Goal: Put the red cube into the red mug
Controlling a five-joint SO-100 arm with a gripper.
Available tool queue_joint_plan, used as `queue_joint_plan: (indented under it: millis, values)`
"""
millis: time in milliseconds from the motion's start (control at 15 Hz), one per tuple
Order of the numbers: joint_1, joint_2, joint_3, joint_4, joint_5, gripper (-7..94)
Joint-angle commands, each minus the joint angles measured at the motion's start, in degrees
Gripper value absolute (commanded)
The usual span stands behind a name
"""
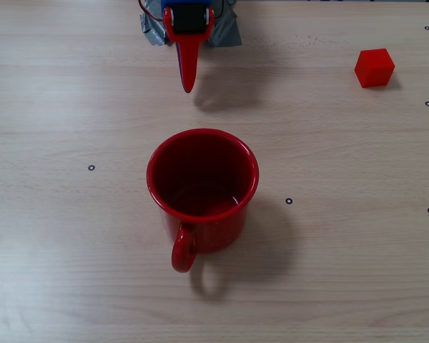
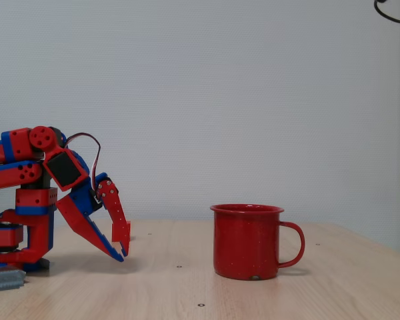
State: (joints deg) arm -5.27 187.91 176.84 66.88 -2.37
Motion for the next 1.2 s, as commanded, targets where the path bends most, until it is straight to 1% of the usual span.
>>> queue_joint_plan:
  millis: [0,800,1000,1133]
  values:
    - [-0.97,3.08,0.44,0.18,-0.70,0]
    - [-0.97,2.99,0.26,0.26,-1.05,0]
    - [-1.14,-1.85,-4.75,0.53,-2.81,0]
    - [-1.23,-10.02,-12.74,0.35,-3.87,0]
